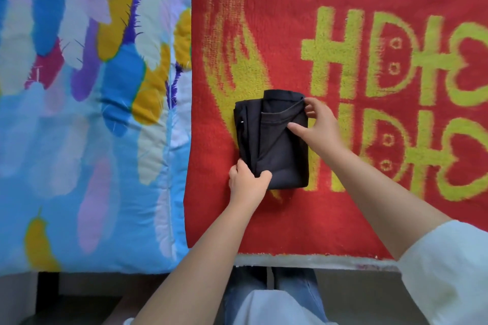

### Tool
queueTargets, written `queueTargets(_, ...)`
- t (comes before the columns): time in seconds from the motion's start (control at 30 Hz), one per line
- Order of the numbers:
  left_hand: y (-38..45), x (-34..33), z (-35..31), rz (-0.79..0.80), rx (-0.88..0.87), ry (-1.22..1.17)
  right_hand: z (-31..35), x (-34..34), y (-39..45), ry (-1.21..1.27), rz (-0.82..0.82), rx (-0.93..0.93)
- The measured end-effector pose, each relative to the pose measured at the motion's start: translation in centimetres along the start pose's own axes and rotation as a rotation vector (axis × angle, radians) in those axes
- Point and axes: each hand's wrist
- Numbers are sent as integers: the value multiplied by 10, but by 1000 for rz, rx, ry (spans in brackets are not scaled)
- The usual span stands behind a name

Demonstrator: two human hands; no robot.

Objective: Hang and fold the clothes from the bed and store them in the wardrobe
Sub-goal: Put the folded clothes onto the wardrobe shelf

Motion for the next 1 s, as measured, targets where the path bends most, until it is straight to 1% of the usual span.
queueTargets(0.1,1,-2,2,80,10,-104,-1,-12,4,118,-44,-289)
queueTargets(0.17,3,2,7,139,-10,-196,-3,-10,4,212,-19,-391)
queueTargets(0.2,3,4,9,161,-21,-233,-3,-7,5,300,9,-428)
queueTargets(0.23,0,4,12,176,-24,-261,-2,-3,5,396,66,-459)
queueTargets(0.3,-9,0,14,192,-15,-226,0,7,1,500,258,-502)
queueTargets(0.37,-25,-9,13,234,-16,-224,0,16,-7,521,419,-523)
queueTargets(0.43,-45,-13,7,252,-44,-332,5,27,-20,597,489,-526)
queueTargets(0.5,-66,-13,3,178,-75,-418,13,40,-34,691,541,-523)
queueTargets(0.57,-90,-8,0,72,-97,-476,28,55,-49,727,627,-515)
queueTargets(0.67,-132,9,-1,0,-104,-607,55,74,-71,673,767,-476)
queueTargets(0.73,-169,23,1,3,-158,-735,81,82,-92,625,804,-467)
queueTargets(0.77,-182,26,2,32,-200,-771,91,84,-100,627,780,-479)
queueTargets(0.87,-237,30,16,69,-313,-778,126,83,-137,609,816,-482)
queueTargets(0.93,-274,33,28,27,-332,-768,152,78,-167,569,894,-458)
queueTargets(1.0,-314,34,50,-64,-318,-828,172,67,-206,502,987,-425)
Point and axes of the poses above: each hand's wrist, its own y-axis towards the middle knuckle, its own x-axis out of the back of the hand, z = x × y, and after that the axes turned 14 degrees about y, right-handed
